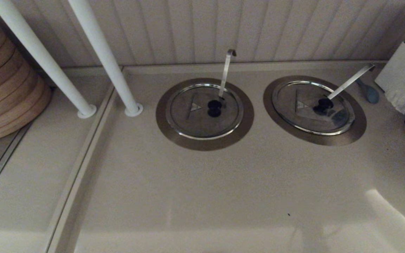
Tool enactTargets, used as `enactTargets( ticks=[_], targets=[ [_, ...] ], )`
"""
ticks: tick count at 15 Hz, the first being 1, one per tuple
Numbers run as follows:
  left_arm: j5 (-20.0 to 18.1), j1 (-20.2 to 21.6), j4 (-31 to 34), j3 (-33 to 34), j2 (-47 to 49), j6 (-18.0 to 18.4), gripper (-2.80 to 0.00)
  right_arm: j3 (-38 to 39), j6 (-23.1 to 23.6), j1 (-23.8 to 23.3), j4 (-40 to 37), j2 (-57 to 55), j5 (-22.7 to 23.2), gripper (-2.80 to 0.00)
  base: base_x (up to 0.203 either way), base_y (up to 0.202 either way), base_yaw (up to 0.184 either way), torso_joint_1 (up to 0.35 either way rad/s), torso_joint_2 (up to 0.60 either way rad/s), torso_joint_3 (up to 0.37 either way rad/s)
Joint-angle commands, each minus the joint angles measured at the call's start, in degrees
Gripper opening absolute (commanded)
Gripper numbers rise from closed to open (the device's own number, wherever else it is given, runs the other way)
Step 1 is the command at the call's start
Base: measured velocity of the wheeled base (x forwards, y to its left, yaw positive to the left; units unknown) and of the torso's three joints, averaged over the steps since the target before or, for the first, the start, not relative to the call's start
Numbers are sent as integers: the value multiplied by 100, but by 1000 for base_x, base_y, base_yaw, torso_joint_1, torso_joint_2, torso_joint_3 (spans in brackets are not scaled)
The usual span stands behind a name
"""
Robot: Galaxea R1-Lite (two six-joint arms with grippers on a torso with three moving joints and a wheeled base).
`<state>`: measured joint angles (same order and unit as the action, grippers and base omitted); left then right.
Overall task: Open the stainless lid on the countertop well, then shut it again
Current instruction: Open the lid
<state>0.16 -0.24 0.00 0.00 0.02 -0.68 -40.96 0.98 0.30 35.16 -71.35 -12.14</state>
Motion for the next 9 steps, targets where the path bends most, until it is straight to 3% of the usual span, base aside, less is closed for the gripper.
enactTargets(
  ticks=[1,5,9],
  targets=[
    [2,-2,0,0,6,-2,-280,-514,82,7,551,-1031,-202,0,0,0,0,0,0,0],
    [2,-2,1,0,6,-2,-280,-939,37,-22,1210,-2017,-295,0,0,0,0,0,0,0],
    [2,7,0,0,6,-2,-280,-922,-181,286,2121,-3029,-629,0,0,0,0,0,0,0]
  ],
)
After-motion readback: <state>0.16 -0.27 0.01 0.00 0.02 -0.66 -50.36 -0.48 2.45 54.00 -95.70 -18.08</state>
